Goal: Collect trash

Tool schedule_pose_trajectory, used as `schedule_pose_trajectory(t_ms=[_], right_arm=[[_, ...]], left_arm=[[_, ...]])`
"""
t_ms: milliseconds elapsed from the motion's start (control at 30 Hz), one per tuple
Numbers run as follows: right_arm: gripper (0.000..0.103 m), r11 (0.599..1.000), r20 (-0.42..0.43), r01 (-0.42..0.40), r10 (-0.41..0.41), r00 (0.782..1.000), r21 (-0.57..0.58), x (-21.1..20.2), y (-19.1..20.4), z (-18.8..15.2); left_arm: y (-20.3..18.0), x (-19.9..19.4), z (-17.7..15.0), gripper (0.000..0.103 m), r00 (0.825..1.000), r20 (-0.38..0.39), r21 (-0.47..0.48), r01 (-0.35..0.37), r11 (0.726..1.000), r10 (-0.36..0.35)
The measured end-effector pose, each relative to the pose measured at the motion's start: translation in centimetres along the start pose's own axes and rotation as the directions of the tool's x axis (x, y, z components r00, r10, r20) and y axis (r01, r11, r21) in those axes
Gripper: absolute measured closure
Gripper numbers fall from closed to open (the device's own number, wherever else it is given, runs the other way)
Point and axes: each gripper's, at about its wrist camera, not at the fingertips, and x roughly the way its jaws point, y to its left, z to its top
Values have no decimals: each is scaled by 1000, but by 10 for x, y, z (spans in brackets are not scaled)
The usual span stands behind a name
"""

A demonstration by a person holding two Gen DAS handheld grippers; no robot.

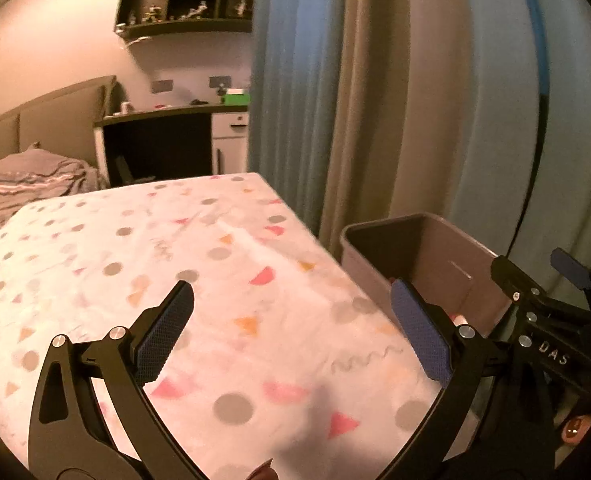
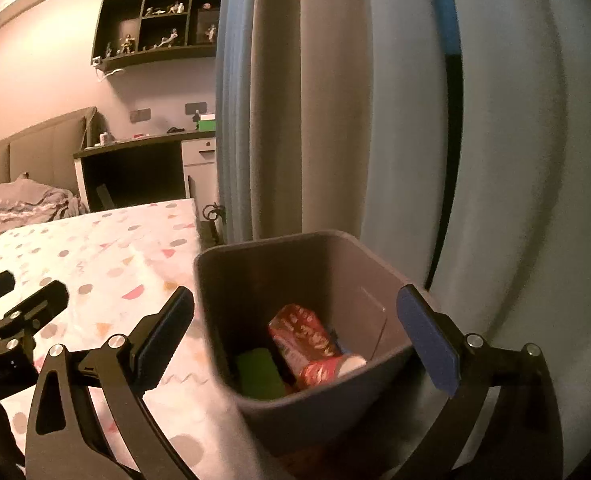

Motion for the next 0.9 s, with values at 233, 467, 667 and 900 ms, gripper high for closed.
schedule_pose_trajectory(t_ms=[233, 467, 667, 900], right_arm=[[6, 999, 4, -31, 30, 1000, 29, -36, 19, -7], [6, 999, 18, -34, 34, 999, 6, -73, 43, -14], [6, 999, 11, -49, 49, 999, -8, -96, 58, -24], [6, 999, 32, -46, 46, 998, -7, -115, 66, -28]], left_arm=[[25, -43, -14, 6, 999, 7, -11, -51, 999, 51], [42, -76, -27, 6, 997, 12, -1, -81, 997, 81], [58, -100, -37, 6, 995, 20, -18, -99, 995, 100], [65, -119, -45, 6, 995, 34, -22, -93, 995, 93]])
